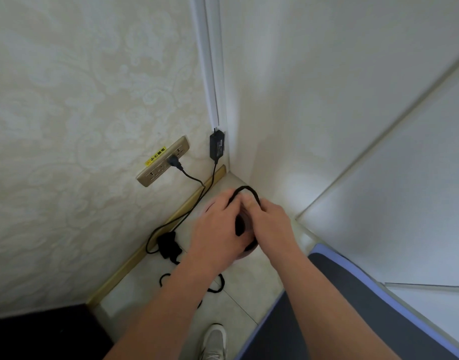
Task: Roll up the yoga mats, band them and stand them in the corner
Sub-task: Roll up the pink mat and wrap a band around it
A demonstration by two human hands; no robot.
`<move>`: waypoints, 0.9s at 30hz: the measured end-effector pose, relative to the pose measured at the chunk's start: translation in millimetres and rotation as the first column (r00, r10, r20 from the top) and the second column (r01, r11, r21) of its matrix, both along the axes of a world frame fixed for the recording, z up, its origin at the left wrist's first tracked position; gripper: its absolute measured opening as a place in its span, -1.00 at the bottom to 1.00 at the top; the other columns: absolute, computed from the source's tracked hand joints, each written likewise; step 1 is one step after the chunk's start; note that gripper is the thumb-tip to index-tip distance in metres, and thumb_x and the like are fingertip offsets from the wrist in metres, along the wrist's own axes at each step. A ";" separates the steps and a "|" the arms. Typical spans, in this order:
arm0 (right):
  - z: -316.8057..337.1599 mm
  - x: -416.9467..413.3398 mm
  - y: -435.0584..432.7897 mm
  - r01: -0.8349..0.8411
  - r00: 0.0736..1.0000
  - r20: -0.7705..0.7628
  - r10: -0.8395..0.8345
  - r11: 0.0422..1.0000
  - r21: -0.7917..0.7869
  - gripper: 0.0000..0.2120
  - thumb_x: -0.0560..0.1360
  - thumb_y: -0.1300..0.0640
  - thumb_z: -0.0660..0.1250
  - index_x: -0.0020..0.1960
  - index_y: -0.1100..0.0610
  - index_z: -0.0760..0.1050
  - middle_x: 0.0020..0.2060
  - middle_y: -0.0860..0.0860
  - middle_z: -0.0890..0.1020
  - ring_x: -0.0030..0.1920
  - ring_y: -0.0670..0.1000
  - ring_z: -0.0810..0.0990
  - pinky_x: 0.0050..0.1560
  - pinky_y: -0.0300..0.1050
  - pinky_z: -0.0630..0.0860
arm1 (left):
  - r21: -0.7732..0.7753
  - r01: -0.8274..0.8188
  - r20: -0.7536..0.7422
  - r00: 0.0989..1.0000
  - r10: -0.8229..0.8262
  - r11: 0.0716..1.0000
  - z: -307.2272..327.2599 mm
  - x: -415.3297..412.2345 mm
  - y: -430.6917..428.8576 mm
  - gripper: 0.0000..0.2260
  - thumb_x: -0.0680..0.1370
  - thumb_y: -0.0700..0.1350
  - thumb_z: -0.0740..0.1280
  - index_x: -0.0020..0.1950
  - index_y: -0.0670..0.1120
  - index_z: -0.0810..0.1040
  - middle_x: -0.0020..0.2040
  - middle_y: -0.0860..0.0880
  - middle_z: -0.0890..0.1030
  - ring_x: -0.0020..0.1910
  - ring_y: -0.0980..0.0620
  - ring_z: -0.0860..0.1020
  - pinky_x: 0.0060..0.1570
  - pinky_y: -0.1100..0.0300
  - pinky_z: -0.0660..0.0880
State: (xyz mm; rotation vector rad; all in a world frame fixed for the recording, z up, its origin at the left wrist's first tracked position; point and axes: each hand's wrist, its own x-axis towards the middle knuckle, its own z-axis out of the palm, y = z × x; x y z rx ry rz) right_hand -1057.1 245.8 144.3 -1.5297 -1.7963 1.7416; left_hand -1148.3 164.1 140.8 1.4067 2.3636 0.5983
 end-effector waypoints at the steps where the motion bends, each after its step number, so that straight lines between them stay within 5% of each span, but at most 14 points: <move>1: -0.4 -1.5 0.7 0.049 0.998 0.048 -0.050 0.998 0.032 -0.59 0.63 -0.14 0.20 -0.21 0.09 0.60 -0.28 0.03 0.67 -0.16 0.08 0.65 -0.01 0.14 0.61 | 0.004 -0.001 0.008 1.000 0.001 1.000 -0.3 -0.5 0.1 -0.41 0.48 0.17 0.37 0.47 0.02 0.41 0.45 0.12 0.37 0.39 0.08 0.39 0.32 0.14 0.42; 4: -4.0 1.9 8.4 0.246 0.969 0.054 -0.241 0.958 -0.148 -0.63 0.62 -0.01 0.26 -0.24 0.16 0.62 -0.24 0.14 0.68 -0.08 0.21 0.65 0.02 0.28 0.62 | 0.015 0.010 0.031 0.999 -0.010 1.000 2.8 -3.9 -2.1 -0.49 0.48 0.21 0.36 0.38 0.05 0.47 0.40 0.19 0.38 0.30 0.12 0.44 0.19 0.16 0.48; 8: -12.4 5.1 19.7 0.393 0.916 0.112 -0.384 0.810 -0.435 -0.73 0.59 0.06 0.36 -0.21 0.19 0.60 -0.25 0.08 0.65 -0.12 0.10 0.60 -0.05 0.06 0.57 | 0.039 -0.031 0.111 0.993 0.027 0.999 2.7 -6.5 -1.9 -0.66 0.61 -0.07 0.30 0.39 0.00 0.51 0.38 0.16 0.44 0.26 0.18 0.45 0.23 0.25 0.43; 12: -23.4 0.4 25.6 0.454 0.883 0.151 -0.445 0.727 -0.516 -0.73 0.56 0.11 0.43 -0.24 0.25 0.54 -0.36 0.07 0.59 -0.30 0.05 0.50 -0.24 -0.08 0.46 | 0.046 -0.265 0.364 0.902 0.231 0.963 4.1 -7.9 2.3 -0.72 0.67 -0.18 0.17 0.28 0.01 0.59 0.16 0.11 0.57 0.08 -0.04 0.61 0.15 0.01 0.58; 16: -24.3 5.7 12.6 0.330 0.936 0.273 -0.221 0.822 -0.465 -0.72 0.59 0.08 0.35 0.00 0.33 0.52 -0.24 0.12 0.55 -0.30 0.06 0.54 -0.39 -0.13 0.47 | -0.005 -0.419 0.433 0.818 0.379 0.908 1.4 -17.4 7.7 -0.72 0.69 -0.17 0.14 0.23 0.03 0.61 0.04 -0.04 0.64 -0.44 0.14 0.59 -0.38 0.32 0.52; 19: -18.7 16.5 -7.1 0.263 0.939 0.338 -0.064 0.766 -0.586 -0.65 0.63 -0.06 0.26 0.15 0.24 0.42 -0.03 0.19 0.57 -0.16 0.22 0.69 -0.22 0.05 0.66 | -0.001 -0.435 0.430 0.813 0.393 0.900 1.3 -15.2 12.0 -0.72 0.69 -0.18 0.14 0.23 -0.01 0.62 0.04 -0.05 0.64 -0.53 0.18 0.54 -0.47 0.40 0.43; 22: -14.9 17.1 -22.3 0.334 0.942 0.283 -0.180 0.570 -0.751 -0.77 0.65 0.13 0.20 0.05 0.33 0.41 -0.05 0.33 0.61 -0.06 0.34 0.69 -0.03 0.24 0.66 | -0.013 -0.453 0.440 0.798 0.412 0.892 3.5 -12.4 14.3 -0.72 0.69 -0.18 0.13 0.21 0.00 0.62 0.00 -0.09 0.64 -0.54 0.18 0.54 -0.49 0.41 0.43; 27: -25.0 10.0 -29.2 0.402 0.805 0.272 -0.528 0.147 -0.904 -0.65 0.66 0.09 0.18 0.33 0.31 0.29 0.14 0.42 0.54 0.03 0.47 0.62 -0.17 0.45 0.60 | -0.119 -0.502 0.559 0.679 0.475 0.857 13.1 -20.2 15.2 -0.74 0.68 -0.22 0.14 0.17 -0.07 0.62 -0.30 -0.07 0.62 -0.59 0.15 0.48 -0.49 0.32 0.44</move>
